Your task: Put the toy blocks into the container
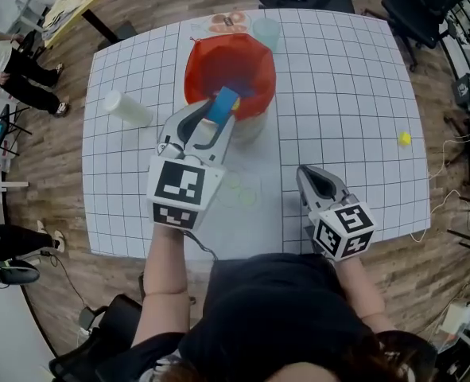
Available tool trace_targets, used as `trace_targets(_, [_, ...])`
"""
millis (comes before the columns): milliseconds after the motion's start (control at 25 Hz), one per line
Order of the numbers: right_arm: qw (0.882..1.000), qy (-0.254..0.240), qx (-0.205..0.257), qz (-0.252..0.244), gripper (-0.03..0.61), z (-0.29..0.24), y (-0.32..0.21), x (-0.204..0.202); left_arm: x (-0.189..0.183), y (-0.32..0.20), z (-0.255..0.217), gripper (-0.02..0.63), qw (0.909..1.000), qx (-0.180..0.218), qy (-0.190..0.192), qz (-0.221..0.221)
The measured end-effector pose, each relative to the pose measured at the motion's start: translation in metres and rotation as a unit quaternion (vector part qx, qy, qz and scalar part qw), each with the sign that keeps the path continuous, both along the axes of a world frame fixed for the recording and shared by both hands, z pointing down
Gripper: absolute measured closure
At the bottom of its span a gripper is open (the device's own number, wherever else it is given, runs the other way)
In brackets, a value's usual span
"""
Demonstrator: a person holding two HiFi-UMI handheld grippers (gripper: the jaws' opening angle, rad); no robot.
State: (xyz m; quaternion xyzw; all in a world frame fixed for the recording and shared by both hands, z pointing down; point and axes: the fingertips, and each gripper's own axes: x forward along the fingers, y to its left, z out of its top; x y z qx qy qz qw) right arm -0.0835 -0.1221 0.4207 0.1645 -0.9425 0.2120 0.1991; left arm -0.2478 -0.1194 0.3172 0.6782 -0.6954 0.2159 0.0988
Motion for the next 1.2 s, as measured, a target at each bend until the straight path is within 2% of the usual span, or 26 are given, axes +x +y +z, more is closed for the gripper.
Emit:
trace_targets(320, [1.0, 0.016, 0.002, 0.017, 0.565, 0.006, 0.008, -0.004, -0.018, -0.005, 0.018, 0.451, 0.9999, -0.011, 0.007, 0.008])
trace_targets(640, [0.999, 0.021, 0.008, 0.023, 0.565, 0.004, 0.015, -0.007, -0.035, -0.001, 0.007, 0.442, 0.9988, 0.044, -0.002, -0.02])
trace_targets(840, [0.999, 0.019, 0.017, 0.025, 0.565, -0.001, 0.021, -0.01, -0.037, 0.018, 0.008, 0.477, 0.9981, 0.054, 0.016, -0.025])
trace_targets(1000, [0.999, 0.018, 0.02, 0.028, 0.565, -0.003, 0.028, -0.017, -0.033, 0.037, 0.014, 0.531, 0.9967, 0.055, 0.056, -0.023])
trace_targets(1080, [0.999, 0.018, 0.019, 0.032, 0.566, -0.003, 0.033, -0.019, -0.027, 0.044, 0.019, 0.545, 0.9952, 0.056, 0.079, -0.014])
trace_targets(1200, [0.999, 0.018, 0.026, 0.039, 0.565, -0.003, 0.036, -0.022, -0.017, 0.051, 0.027, 0.557, 0.9944, 0.055, 0.09, 0.005])
